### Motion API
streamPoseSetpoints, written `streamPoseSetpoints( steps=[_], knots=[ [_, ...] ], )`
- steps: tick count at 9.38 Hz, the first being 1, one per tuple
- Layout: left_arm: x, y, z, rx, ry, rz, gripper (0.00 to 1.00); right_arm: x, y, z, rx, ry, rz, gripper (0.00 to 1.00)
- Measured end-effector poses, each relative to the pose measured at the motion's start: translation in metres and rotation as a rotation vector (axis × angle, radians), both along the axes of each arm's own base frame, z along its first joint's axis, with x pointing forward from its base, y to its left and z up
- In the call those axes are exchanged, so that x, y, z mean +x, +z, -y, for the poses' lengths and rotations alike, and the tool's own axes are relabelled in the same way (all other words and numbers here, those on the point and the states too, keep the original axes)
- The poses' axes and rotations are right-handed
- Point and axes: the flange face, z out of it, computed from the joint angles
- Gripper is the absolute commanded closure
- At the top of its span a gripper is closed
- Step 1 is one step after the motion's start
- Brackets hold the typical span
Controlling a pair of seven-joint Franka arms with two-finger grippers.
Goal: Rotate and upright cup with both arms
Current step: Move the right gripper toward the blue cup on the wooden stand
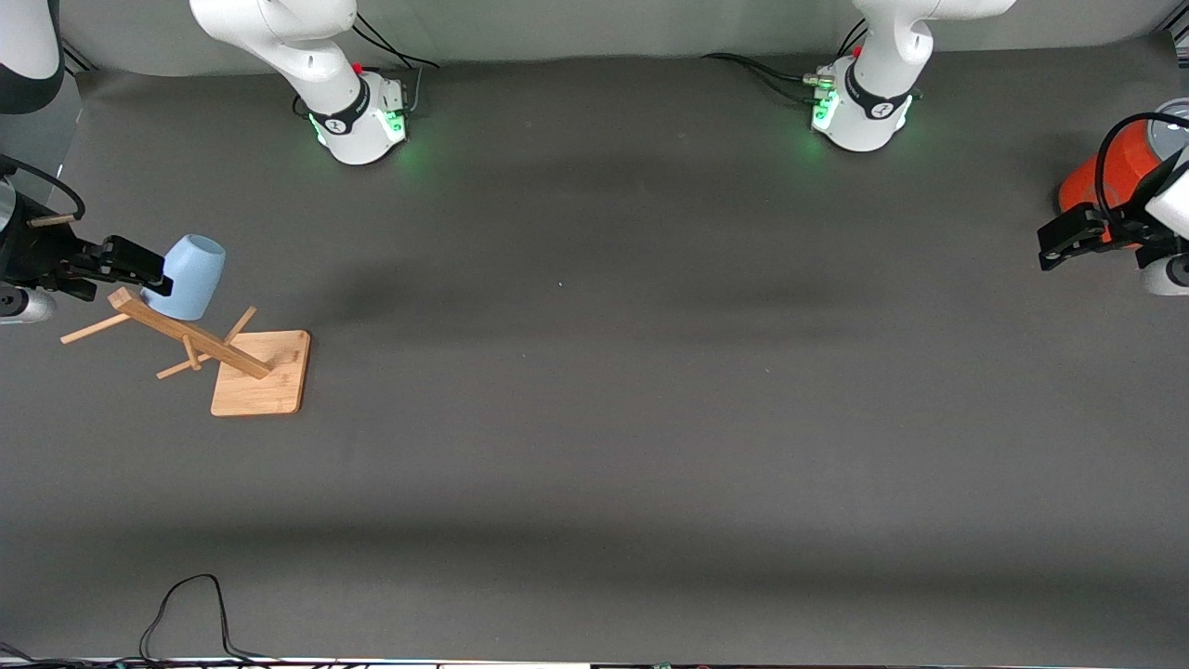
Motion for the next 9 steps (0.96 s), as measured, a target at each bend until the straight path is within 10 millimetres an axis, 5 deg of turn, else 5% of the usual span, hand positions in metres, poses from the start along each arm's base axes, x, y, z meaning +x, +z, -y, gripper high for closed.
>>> streamPoseSetpoints(
  steps=[6,9],
  knots=[
    [0.002,-0.006,0.015,0.001,-0.027,-0.013,0.0,0.0,0.0,0.001,-0.001,0.001,0.0,0.0],
    [0.019,-0.034,0.028,0.006,-0.047,-0.059,0.0,-0.001,0.0,0.002,-0.001,0.0,-0.001,0.0]
  ],
)
